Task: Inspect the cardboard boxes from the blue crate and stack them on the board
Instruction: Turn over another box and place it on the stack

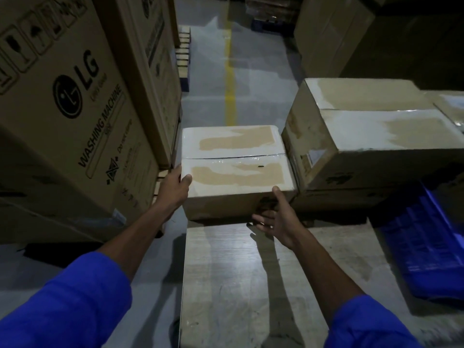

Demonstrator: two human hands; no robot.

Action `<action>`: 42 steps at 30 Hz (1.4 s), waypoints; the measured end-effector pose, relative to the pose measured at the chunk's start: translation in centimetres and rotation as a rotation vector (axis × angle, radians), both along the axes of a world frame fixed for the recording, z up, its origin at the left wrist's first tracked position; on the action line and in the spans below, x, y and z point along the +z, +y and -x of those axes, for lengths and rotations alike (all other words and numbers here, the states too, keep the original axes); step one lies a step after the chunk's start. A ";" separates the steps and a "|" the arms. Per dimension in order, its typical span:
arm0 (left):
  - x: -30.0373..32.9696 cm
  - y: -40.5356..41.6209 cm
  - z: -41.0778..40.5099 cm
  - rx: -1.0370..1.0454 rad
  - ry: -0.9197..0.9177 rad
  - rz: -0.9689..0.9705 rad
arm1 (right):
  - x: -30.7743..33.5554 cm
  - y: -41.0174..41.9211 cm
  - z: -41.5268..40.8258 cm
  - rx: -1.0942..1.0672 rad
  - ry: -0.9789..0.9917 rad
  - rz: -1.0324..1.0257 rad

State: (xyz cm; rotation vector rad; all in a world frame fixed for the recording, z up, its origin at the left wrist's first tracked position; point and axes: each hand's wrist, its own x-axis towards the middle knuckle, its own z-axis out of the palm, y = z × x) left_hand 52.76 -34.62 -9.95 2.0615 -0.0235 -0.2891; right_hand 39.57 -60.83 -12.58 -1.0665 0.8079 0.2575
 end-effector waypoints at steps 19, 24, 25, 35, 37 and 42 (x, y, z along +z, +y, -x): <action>-0.1 0.1 -2.3 -0.118 -0.004 -0.072 | 1.0 0.7 0.3 -0.068 0.044 0.008; -0.3 0.0 -2.3 -0.120 -0.015 -0.135 | 0.8 0.2 0.6 -0.066 0.048 0.093; -0.4 0.0 -2.2 -0.125 -0.018 -0.145 | 0.7 0.1 0.7 -0.063 0.048 0.113; -0.7 0.1 -2.1 -0.100 0.001 -0.136 | 0.7 0.1 0.5 -0.043 0.056 0.085; -0.6 0.2 -2.1 -0.096 0.000 -0.141 | 0.6 0.2 0.3 -0.057 0.058 0.085; -0.3 -0.1 -2.0 -0.111 -0.008 -0.147 | 0.4 0.1 0.4 -0.063 0.065 0.136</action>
